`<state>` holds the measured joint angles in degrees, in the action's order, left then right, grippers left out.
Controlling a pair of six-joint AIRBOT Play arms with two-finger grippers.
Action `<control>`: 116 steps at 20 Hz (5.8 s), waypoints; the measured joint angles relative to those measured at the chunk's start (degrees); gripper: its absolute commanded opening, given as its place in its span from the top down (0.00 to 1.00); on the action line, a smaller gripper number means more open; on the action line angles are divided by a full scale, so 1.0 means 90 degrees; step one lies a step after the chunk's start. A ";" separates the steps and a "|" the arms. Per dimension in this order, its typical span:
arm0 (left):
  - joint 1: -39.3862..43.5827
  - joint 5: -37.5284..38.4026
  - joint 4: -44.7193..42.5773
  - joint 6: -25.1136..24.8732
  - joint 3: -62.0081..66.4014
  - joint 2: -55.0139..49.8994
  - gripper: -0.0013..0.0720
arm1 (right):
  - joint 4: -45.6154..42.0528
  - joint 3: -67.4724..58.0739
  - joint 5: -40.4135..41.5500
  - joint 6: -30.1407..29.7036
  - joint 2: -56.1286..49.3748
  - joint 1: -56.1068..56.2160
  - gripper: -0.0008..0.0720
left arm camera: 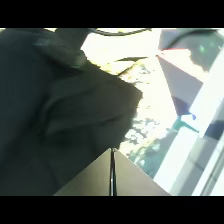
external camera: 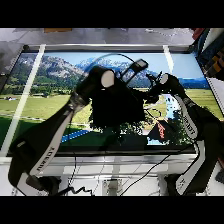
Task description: Fold the clothes and pants, and hang the long-sleeved shirts on hangers.
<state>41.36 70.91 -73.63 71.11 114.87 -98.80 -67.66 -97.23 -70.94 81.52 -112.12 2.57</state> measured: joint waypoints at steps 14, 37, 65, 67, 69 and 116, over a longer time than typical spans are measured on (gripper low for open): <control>-0.0408 0.0568 -0.0194 0.0002 0.0000 0.0503 0.97 | 0.0386 0.0000 -0.0393 0.0036 -0.0374 -0.0532 0.35; -0.0627 0.0585 -0.0211 -0.0095 0.0000 0.0731 0.97 | 0.4777 -0.1044 0.0153 -0.1394 -0.0826 0.0080 0.96; -0.0658 0.0563 -0.0750 -0.0097 0.0000 0.2858 0.97 | 0.0661 -0.1627 -0.2450 0.0316 0.3818 -0.8262 0.96; -0.0658 0.0478 -0.0753 -0.0097 0.0000 0.2849 0.97 | -0.0221 -0.1571 -0.2742 0.0578 0.3825 -0.8697 0.96; -0.0658 0.0393 -0.0775 -0.0097 0.0000 0.2834 0.97 | -0.0872 -0.1426 -0.2992 0.0792 0.3825 -0.9088 0.96; -0.6008 0.2130 -0.0112 0.1870 0.0000 0.2754 0.97 | -0.2217 -0.0663 -0.1948 0.0321 0.4063 0.0221 0.96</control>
<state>-12.71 90.08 -74.63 87.94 114.87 -74.02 -87.61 -103.20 -88.47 84.40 -75.55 4.56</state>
